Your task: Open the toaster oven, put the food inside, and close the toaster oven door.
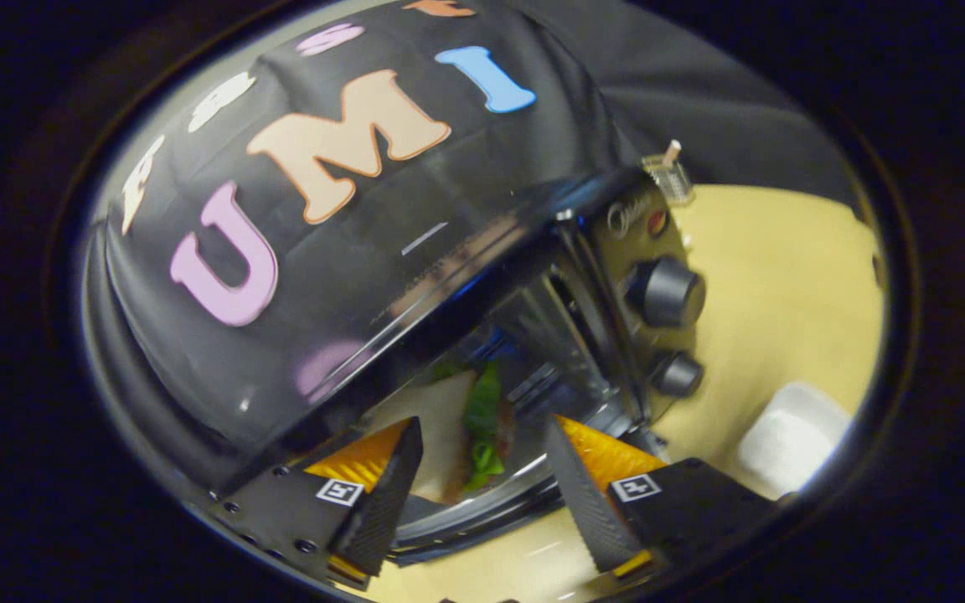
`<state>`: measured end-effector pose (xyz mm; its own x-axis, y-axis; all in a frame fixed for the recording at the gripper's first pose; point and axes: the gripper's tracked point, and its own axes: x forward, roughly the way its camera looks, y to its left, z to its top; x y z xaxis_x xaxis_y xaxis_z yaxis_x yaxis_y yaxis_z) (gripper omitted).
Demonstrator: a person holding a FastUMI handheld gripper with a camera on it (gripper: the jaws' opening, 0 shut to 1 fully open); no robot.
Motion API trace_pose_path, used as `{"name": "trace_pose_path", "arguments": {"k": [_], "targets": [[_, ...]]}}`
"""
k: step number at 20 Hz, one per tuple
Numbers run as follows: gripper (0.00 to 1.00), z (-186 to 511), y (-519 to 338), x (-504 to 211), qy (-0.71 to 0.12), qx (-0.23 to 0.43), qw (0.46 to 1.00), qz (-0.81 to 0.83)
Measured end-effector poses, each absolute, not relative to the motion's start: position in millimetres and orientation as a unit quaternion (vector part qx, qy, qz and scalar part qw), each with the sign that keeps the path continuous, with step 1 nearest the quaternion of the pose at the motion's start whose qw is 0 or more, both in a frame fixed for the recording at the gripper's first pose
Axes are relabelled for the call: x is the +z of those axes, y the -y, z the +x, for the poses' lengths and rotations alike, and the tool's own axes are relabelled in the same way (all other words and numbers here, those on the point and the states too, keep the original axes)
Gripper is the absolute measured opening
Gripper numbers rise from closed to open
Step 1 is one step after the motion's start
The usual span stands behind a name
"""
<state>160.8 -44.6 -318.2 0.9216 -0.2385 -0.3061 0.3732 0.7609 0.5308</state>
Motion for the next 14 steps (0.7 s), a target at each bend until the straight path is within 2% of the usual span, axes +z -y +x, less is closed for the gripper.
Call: {"name": "trace_pose_path", "arguments": {"k": [3,9,14], "targets": [[1.0,138.7,45.6,-320.5,-0.135,-0.155,0.949,0.24],[1.0,87.3,30.5,-314.1,-0.184,-0.122,0.965,0.145],[1.0,33.7,3.2,-298.0,-0.202,-0.081,0.967,0.135]]}}
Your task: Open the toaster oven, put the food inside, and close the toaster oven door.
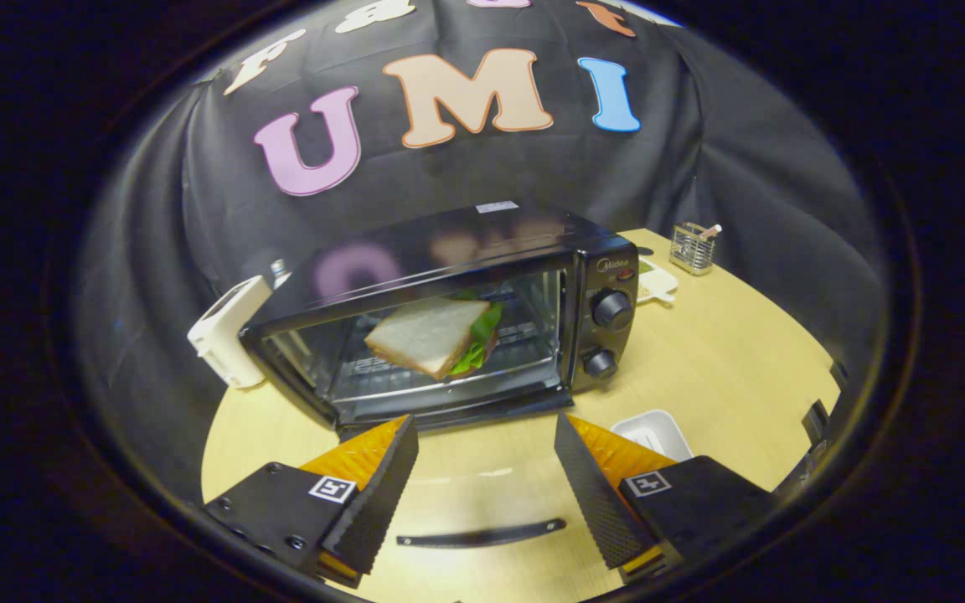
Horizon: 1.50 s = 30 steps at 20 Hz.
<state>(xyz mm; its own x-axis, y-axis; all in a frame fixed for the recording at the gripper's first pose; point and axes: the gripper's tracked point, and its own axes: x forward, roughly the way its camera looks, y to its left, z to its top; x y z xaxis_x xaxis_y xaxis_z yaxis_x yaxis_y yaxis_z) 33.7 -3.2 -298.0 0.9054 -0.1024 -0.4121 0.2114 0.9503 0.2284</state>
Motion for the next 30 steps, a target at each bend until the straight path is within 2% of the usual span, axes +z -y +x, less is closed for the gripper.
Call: {"name": "trace_pose_path", "arguments": {"k": [6,11,21,30], "targets": [[1.0,-42.2,-10.3,-322.0,-0.255,-0.061,0.957,0.127],[1.0,-70.6,-21.6,-349.8,-0.285,-0.034,0.952,0.105],[1.0,-44.6,-45.5,-401.1,-0.309,-0.049,0.946,0.077],[1.0,-18.8,-53.6,-406.8,-0.33,-0.045,0.94,0.075]]}}
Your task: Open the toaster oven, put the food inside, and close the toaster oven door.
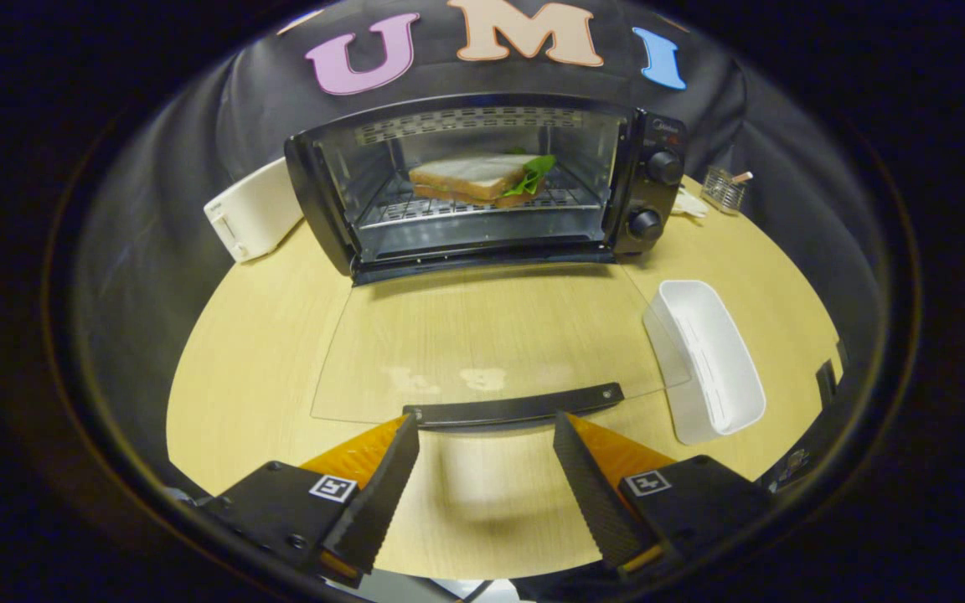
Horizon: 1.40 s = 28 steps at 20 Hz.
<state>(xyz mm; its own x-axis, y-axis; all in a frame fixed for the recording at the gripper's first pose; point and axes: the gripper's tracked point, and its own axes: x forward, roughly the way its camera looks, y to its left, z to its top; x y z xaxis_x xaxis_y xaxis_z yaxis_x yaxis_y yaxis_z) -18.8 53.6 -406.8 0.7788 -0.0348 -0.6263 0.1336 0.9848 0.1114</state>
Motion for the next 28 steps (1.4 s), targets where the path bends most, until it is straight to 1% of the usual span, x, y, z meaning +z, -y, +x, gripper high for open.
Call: {"name": "trace_pose_path", "arguments": {"k": [3,8,11,16,21,28], "targets": [[0.99,-17.0,-55.2,-401.4,-0.333,-0.041,0.939,0.072],[1.0,-41.6,-61.2,-414.8,-0.359,-0.047,0.929,0.074],[1.0,-30.1,-57.4,-416.3,-0.348,-0.061,0.933,0.065],[0.99,-21.8,-56.5,-418.9,-0.357,-0.045,0.932,0.045],[0.99,-23.0,-54.0,-390.0,-0.338,-0.041,0.94,0.031],[0.99,-5.3,-49.6,-320.3,-0.285,-0.046,0.956,0.044]]}}
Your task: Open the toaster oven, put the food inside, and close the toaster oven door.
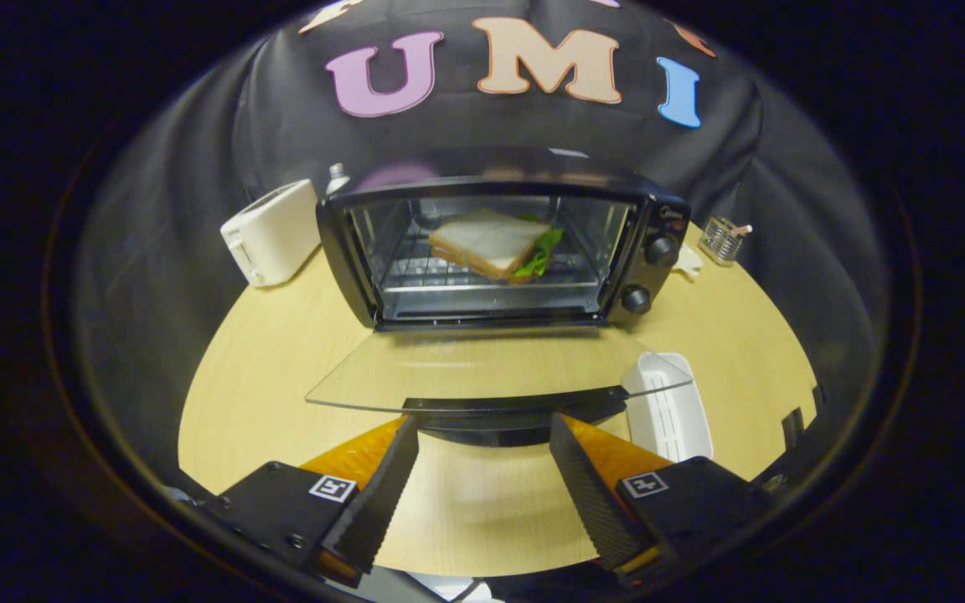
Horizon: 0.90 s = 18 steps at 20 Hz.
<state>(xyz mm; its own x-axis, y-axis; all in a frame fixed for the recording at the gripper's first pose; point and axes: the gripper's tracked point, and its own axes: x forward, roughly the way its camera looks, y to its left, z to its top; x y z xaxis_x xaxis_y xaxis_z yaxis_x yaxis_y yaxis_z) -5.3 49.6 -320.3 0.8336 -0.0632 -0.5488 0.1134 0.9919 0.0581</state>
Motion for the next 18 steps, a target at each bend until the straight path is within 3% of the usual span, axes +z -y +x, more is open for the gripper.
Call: {"name": "trace_pose_path", "arguments": {"k": [7,18], "targets": [[0.98,30.0,-27.6,-264.3,-0.219,-0.073,0.967,0.105],[0.97,84.9,-33.4,-223.8,-0.166,-0.051,0.978,0.112]]}}
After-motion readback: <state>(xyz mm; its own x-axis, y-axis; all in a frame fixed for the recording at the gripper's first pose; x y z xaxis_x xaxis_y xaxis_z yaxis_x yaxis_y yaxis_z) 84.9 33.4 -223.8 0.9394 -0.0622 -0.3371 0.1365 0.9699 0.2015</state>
